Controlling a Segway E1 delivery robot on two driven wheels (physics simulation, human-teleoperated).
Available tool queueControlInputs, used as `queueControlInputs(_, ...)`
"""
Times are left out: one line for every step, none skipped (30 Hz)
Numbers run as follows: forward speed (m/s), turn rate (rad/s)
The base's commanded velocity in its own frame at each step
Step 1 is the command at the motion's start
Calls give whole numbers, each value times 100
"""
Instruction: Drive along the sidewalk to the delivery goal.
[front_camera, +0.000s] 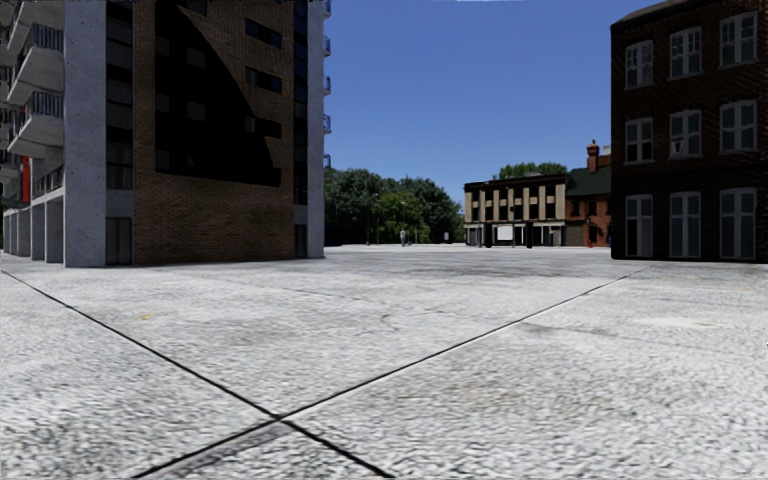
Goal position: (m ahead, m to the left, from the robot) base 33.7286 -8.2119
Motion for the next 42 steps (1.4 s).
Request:
queueControlInputs(200, -49)
queueControlInputs(200, -49)
queueControlInputs(200, -48)
queueControlInputs(200, -39)
queueControlInputs(200, -35)
queueControlInputs(200, 0)
queueControlInputs(200, 0)
queueControlInputs(200, 0)
queueControlInputs(200, 0)
queueControlInputs(200, 0)
queueControlInputs(200, 0)
queueControlInputs(200, 0)
queueControlInputs(200, 0)
queueControlInputs(200, 0)
queueControlInputs(200, 0)
queueControlInputs(200, 0)
queueControlInputs(200, 0)
queueControlInputs(200, 0)
queueControlInputs(200, 0)
queueControlInputs(200, 0)
queueControlInputs(200, 0)
queueControlInputs(200, 0)
queueControlInputs(200, 0)
queueControlInputs(200, 0)
queueControlInputs(200, 0)
queueControlInputs(200, 0)
queueControlInputs(200, 0)
queueControlInputs(200, 0)
queueControlInputs(200, 0)
queueControlInputs(200, 0)
queueControlInputs(200, 0)
queueControlInputs(200, 0)
queueControlInputs(200, 0)
queueControlInputs(200, 0)
queueControlInputs(200, 0)
queueControlInputs(200, 0)
queueControlInputs(200, 0)
queueControlInputs(200, 0)
queueControlInputs(200, 0)
queueControlInputs(200, 0)
queueControlInputs(200, 0)
queueControlInputs(200, 0)
